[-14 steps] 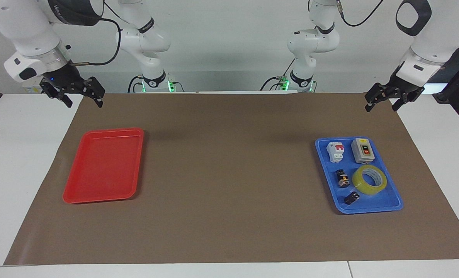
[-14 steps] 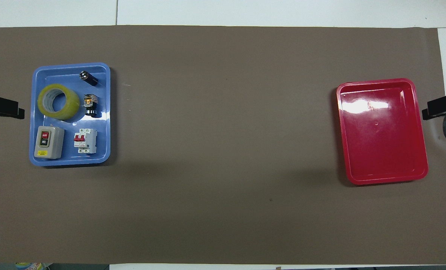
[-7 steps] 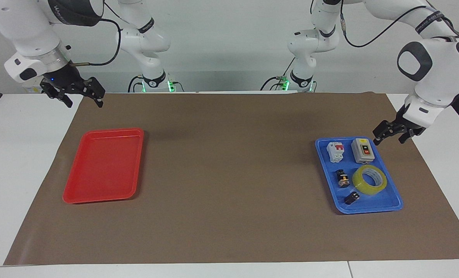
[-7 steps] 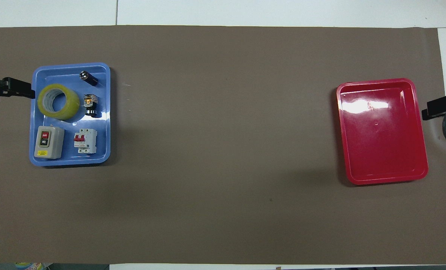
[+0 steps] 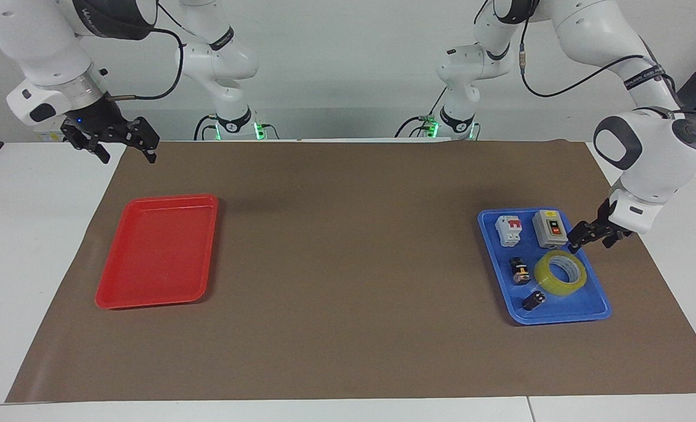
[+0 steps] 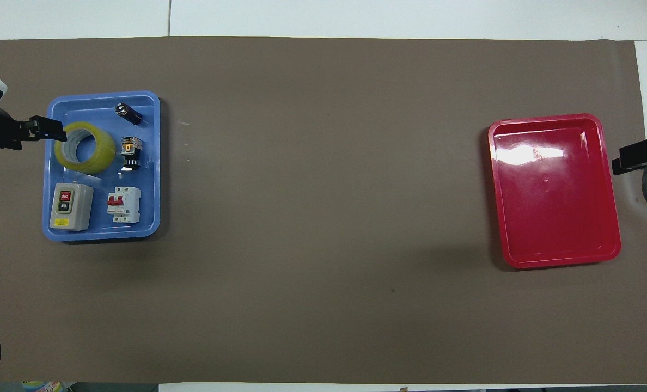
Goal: Place and move tape with both arms
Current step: 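Reach the left gripper into the blue tray and grasp the yellow tape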
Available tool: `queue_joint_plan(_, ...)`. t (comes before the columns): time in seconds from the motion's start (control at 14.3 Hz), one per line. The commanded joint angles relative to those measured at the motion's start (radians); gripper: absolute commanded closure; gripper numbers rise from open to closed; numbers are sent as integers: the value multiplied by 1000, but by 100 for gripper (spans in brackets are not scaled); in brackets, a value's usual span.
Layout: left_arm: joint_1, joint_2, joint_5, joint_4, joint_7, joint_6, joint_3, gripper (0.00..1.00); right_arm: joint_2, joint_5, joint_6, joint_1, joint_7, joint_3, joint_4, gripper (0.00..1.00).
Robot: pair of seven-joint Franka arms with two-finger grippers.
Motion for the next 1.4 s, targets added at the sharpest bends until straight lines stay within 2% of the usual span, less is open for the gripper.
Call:
queue_joint_plan(0.0, 4, 16, 10, -17, -117, 51, -1, 0, -2, -2, -4, -12, 13, 6, -3, 0)
queue_joint_plan(0.21, -1, 90, 10, -9, -216, 70, 1, 0, -2, -2, -3, -10, 13, 6, -3, 0)
queue_joint_plan(0.42, 4, 116, 10, -12, -270, 70, 2, 0, -2, -2, -3, -12, 13, 6, -3, 0)
queue_joint_plan(0.91, 11, 124, 11, -59, -298, 108, 2, 2, -2, -2, -3, -12, 12, 6, -3, 0)
queue_joint_plan(1.05, 10, 119, 13, -78, -303, 125, 2, 8, -2, -2, -3, -12, 12, 6, -3, 0)
queue_joint_plan(1.12, 11, 119, 11, -81, -301, 125, 2, 44, -2, -2, -3, -12, 12, 6, -2, 0)
queue_joint_plan(1.19, 16, 116, 13, -87, -301, 122, 2, 86, -2, -2, -3, -12, 12, 6, -3, 0)
queue_joint_plan(1.26, 19, 109, 13, -98, -297, 114, 2, 100, -2, -2, -3, -12, 12, 6, -3, 0)
queue_joint_plan(1.33, 20, 105, 13, -101, -292, 111, 2, 100, -2, -2, -3, -12, 12, 6, -3, 0)
